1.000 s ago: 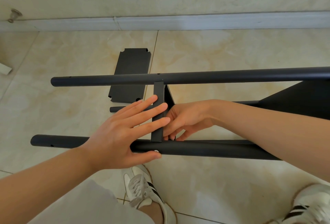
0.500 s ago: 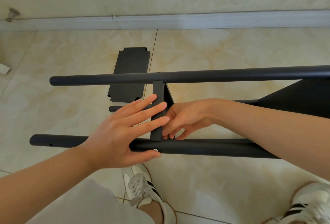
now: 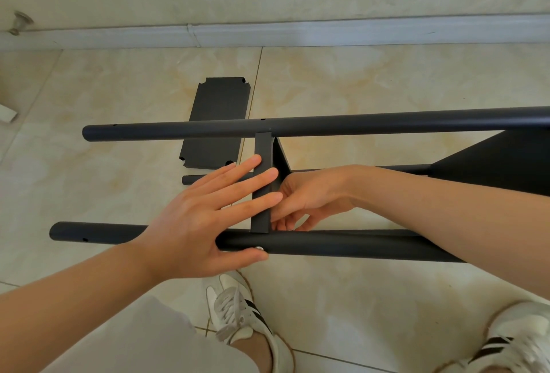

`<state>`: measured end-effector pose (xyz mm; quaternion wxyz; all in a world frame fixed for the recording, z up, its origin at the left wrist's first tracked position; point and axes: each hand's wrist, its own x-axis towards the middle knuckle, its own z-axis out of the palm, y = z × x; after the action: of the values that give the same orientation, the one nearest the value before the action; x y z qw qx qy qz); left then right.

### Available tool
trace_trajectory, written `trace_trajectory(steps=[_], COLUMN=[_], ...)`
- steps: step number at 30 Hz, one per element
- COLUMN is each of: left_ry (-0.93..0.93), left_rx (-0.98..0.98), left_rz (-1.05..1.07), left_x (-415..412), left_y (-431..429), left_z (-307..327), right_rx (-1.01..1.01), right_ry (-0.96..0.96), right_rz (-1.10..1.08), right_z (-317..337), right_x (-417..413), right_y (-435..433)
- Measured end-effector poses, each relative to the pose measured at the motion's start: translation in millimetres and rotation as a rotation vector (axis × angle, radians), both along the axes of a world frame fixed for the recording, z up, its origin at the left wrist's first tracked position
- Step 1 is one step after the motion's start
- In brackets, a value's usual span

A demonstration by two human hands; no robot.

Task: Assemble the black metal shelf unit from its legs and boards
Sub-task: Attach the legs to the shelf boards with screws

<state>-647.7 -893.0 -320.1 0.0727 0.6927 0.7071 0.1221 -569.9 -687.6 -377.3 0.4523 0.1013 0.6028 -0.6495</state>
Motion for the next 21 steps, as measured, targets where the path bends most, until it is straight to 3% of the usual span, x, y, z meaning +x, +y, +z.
trace_trajectory(steps=[21], left_ry=[-0.024], left_rx=[0.007], left_rz=[-0.004], left_x=[-2.1], left_y=[-2.0], left_z=[-3.8], right_rx=[-0.072], right_ry=[-0.013], right_rz=[0.013], right_z=[1.2], right_x=[0.0], right_y=[3.6])
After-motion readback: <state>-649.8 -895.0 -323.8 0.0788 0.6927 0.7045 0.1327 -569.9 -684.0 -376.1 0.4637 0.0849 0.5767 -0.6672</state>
